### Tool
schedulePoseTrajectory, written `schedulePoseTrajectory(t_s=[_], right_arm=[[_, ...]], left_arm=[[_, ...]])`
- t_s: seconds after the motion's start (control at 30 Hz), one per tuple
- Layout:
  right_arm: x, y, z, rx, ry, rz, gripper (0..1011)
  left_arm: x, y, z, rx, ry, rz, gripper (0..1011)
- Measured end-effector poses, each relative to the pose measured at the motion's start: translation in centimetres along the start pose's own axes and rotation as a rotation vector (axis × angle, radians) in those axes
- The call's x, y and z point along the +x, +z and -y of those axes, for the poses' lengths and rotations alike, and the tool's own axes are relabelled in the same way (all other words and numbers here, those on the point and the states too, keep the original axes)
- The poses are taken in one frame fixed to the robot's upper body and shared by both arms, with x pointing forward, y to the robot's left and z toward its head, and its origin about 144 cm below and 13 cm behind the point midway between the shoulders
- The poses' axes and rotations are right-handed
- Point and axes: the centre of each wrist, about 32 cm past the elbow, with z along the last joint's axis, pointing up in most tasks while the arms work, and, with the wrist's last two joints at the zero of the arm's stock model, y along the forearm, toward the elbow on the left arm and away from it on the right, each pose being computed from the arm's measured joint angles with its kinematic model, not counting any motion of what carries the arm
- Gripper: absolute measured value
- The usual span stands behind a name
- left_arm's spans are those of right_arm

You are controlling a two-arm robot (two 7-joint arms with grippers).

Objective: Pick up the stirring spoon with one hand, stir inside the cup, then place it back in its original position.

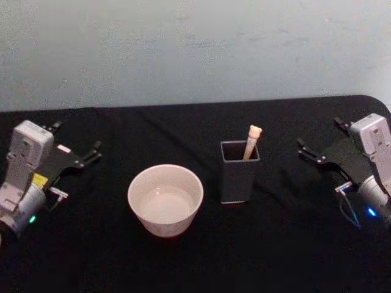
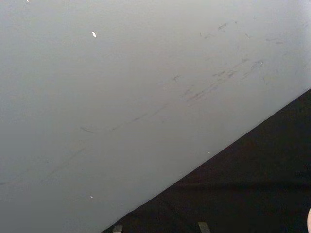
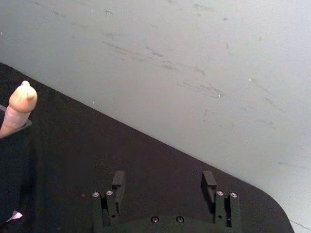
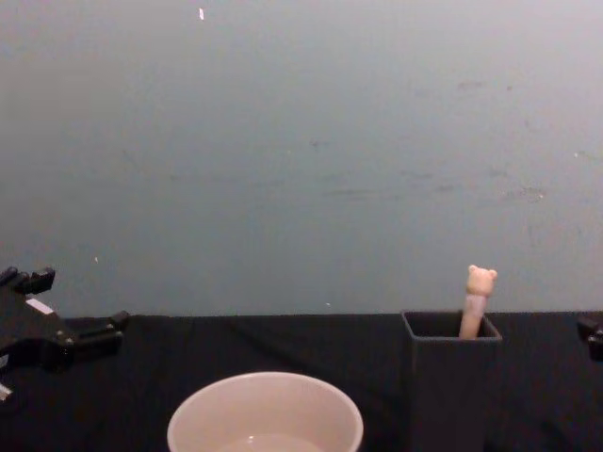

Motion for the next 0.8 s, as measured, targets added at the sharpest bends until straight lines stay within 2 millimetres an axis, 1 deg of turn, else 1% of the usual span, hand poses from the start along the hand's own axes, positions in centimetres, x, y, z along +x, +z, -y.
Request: schedulePoseTrajectory(t_s=[0.8], right_arm=[[0.00, 0.00, 0.00, 0.000, 0.000, 0.000, 1002]], left_arm=[[0.00, 0.00, 0.00, 0.000, 0.000, 0.000, 1001]])
